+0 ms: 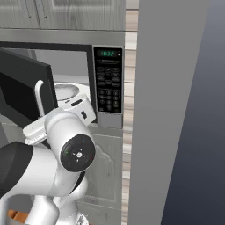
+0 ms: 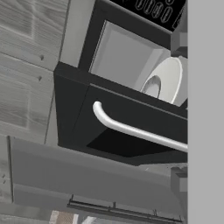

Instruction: Pick the hotdog bun from the counter and place it in the microwave. Then turn on the microwave.

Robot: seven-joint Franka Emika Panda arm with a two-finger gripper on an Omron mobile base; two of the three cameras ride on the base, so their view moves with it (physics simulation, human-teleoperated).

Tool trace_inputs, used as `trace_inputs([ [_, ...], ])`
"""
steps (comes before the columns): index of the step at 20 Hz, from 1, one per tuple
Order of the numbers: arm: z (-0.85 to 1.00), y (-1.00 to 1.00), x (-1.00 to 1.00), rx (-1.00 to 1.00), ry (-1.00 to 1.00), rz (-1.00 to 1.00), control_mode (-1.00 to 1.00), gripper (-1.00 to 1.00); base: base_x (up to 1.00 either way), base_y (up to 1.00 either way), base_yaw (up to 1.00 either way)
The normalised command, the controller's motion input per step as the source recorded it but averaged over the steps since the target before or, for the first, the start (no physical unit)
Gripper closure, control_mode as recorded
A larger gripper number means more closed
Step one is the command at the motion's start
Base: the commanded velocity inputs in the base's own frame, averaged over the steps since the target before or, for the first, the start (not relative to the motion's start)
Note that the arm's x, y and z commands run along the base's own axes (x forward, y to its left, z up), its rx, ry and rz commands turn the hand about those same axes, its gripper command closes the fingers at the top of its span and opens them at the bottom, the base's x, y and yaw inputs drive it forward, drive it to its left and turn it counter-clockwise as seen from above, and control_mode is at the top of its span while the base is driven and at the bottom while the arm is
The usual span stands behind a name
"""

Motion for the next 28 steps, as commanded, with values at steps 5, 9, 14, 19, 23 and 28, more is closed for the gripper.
trace_inputs([
  [5, -0.23, 0.1, 0.22, -0.02, 0.0, 0.03, -1.0, -1.0, 0.0, 0.0, 0.0],
  [9, -0.23, 0.08, 0.22, -0.02, -0.01, 0.03, -1.0, -1.0, 0.0, 0.0, 0.0],
  [14, -0.23, 0.07, 0.22, -0.02, -0.02, 0.05, -1.0, -1.0, 0.0, 0.0, 0.0],
  [19, -0.22, 0.07, 0.23, -0.02, -0.02, 0.06, -1.0, -1.0, 0.0, 0.0, 0.0],
  [23, -0.2, 0.07, 0.22, -0.01, -0.02, 0.07, -1.0, -1.0, 0.0, 0.0, 0.0],
  [28, -0.16, 0.05, 0.24, -0.01, -0.01, 0.08, -1.0, -1.0, 0.0, 0.0, 0.0],
])
